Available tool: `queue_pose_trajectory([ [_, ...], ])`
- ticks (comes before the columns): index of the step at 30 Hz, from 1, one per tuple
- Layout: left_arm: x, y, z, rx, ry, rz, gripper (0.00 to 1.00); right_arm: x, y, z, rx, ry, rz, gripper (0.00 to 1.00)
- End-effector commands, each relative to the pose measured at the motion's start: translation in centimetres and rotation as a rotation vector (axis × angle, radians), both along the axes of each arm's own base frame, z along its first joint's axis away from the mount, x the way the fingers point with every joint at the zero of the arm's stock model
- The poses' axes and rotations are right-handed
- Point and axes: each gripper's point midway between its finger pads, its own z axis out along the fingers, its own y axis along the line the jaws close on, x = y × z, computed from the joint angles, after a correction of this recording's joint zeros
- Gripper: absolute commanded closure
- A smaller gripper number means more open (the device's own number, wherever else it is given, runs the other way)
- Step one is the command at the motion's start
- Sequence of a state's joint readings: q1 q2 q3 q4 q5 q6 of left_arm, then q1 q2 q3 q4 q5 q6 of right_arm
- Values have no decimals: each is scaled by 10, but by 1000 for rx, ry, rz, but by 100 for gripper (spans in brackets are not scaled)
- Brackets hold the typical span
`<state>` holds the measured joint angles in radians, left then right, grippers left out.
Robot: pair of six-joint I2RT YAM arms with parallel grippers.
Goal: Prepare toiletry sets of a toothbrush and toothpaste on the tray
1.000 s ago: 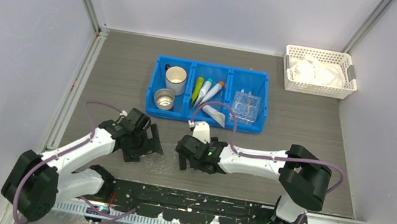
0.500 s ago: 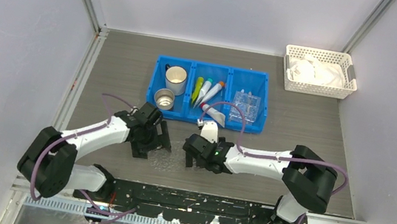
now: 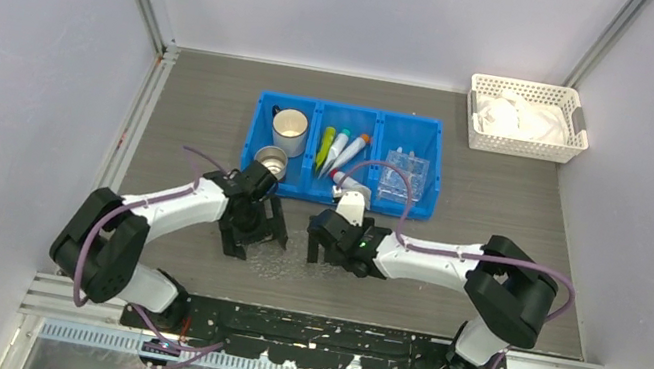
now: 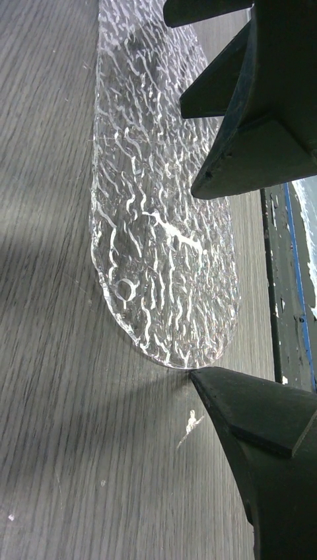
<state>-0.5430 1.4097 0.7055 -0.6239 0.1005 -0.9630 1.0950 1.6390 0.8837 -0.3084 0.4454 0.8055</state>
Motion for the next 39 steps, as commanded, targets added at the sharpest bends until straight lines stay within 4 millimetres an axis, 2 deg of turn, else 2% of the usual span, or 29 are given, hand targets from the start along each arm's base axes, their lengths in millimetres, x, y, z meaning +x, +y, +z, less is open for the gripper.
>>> queue_pose_trajectory([
  [1, 27, 0, -36, 53, -89, -8, 0, -16, -1, -29, -17, 109, 13, 0],
  [16, 54, -4, -39, 93, -116, -1, 0, -11, -3, -33, -10, 121, 5, 0],
  [32, 84, 4, -24, 95, -172, 38, 0, -7, -6, -32, -2, 125, 4, 0],
  [39, 88, 3, -19, 99, -175, 38, 0, -5, -8, -31, -2, 126, 6, 0],
])
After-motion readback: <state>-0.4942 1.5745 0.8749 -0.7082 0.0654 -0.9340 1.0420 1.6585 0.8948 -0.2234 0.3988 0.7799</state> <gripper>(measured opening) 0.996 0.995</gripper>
